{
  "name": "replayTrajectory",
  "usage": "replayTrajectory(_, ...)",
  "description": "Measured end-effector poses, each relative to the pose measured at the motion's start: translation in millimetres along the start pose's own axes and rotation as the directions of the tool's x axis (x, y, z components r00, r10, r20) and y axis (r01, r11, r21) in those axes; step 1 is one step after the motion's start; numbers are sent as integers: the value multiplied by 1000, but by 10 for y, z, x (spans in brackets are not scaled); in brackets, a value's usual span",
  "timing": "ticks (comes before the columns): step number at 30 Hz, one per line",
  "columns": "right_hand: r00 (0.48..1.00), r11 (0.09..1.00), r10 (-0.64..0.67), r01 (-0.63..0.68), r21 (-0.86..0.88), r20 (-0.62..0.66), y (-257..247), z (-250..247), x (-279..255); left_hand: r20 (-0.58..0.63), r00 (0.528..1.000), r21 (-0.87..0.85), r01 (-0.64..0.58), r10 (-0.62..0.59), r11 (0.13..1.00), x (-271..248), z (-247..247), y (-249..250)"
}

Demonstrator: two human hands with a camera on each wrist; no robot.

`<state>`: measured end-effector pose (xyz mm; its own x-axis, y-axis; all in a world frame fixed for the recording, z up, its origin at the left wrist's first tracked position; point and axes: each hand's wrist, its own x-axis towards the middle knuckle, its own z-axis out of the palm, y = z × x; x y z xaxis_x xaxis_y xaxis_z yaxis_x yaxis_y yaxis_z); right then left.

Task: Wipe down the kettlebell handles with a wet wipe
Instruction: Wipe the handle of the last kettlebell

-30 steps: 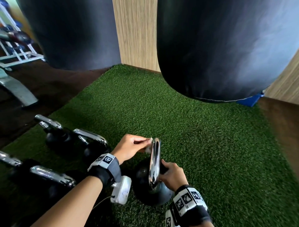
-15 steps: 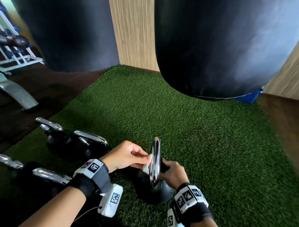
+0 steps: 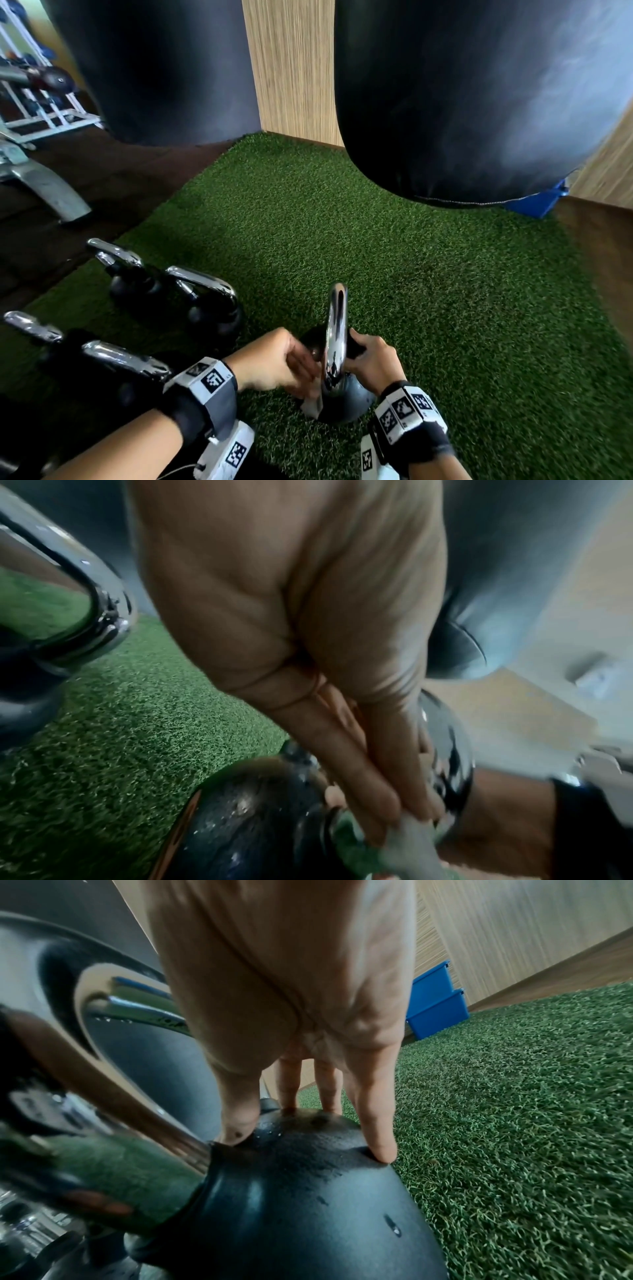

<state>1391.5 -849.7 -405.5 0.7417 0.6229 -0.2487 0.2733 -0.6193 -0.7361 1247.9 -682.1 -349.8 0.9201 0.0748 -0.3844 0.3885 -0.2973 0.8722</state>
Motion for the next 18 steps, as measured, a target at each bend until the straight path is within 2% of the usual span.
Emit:
replayTrajectory(4,1000,1000,0,0,-5,4,-6,-14,-24,-64,997,102,-31,37,994,20,53,-108)
replayTrajectory(7,1000,1000,19,-19,1,3,-3,7,-21,-107,994,147,-23,39,989,41,106,-172)
replayTrajectory(10,1000,1000,27,-27,13,-5,-23,4,-27,-155,987,296,7,41,955,106,182,-204)
replayTrajectory(12,1000,1000,22,-22,-5,14,-40,-1,-27,-156,987,326,18,34,945,122,175,-212)
replayTrajectory(15,999,996,41,-39,-79,25,-41,-22,-25,-157,987,237,1,38,971,79,59,-178)
replayTrajectory(17,994,993,46,-57,-105,-102,-85,-83,-3,-206,977,118,-38,62,992,12,-69,-107)
replayTrajectory(18,981,998,11,-23,-61,-194,-125,-122,16,-223,972,41,-71,79,997,-16,-140,-54)
